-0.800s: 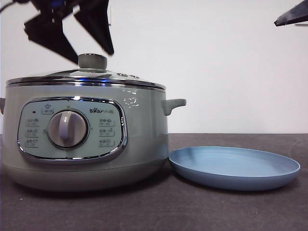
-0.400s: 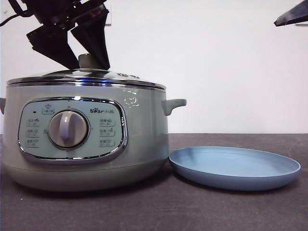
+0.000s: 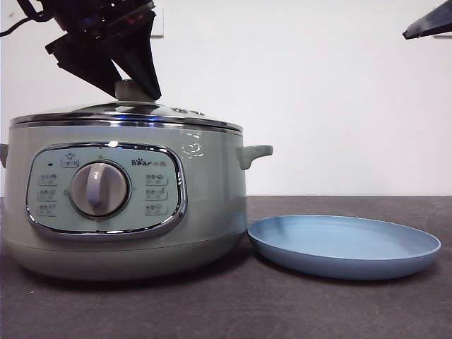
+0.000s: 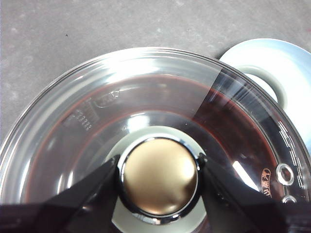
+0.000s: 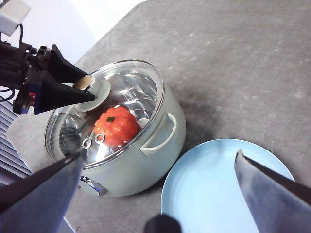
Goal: Take the pumpkin out from the steamer,put the pumpkin in the blue plate,close the lid
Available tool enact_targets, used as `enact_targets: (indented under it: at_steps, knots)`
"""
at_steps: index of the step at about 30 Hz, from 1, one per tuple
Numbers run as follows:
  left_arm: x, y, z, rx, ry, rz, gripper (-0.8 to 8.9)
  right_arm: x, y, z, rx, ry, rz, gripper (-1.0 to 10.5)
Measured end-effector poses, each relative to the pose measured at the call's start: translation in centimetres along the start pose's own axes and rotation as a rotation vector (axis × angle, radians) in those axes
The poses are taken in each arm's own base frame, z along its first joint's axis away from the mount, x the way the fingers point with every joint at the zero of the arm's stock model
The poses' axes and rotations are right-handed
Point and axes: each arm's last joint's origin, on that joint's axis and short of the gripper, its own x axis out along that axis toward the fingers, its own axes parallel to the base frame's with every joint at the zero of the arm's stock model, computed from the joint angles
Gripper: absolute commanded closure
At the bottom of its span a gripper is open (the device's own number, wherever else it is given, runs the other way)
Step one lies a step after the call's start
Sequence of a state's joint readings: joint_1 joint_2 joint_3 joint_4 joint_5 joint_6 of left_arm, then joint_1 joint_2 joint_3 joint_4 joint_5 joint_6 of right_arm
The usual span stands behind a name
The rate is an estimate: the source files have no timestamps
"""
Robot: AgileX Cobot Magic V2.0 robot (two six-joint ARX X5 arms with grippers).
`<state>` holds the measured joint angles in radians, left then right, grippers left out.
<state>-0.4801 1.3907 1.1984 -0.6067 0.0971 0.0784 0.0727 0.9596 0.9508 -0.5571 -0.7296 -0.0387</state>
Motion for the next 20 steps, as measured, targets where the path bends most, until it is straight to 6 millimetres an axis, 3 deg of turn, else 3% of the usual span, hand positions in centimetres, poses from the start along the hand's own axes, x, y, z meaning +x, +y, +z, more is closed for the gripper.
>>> enact_targets:
  at_steps: [6,9,13,20]
  knots:
    - [-0.3,0.0,0.0,0.001,-0.008,0.001,8.22,0.0,0.0,0.3,-0.024,-0.024,0.001,3.5]
    - [-1.5,-0.1,0.1,0.003,-0.034,0.005,8.22,0.3,0.4,0.5,-0.05,-0.035,0.017,3.5]
    - [-5.4,-0.5,0.4,0.014,-0.148,0.021,8.22,1.0,1.2,1.1,-0.081,-0.026,0.038,3.5]
    - [-12.8,-0.8,-0.4,0.008,-0.345,0.175,8.22,4.0,3.9,4.4,-0.174,-0.001,0.073,3.5]
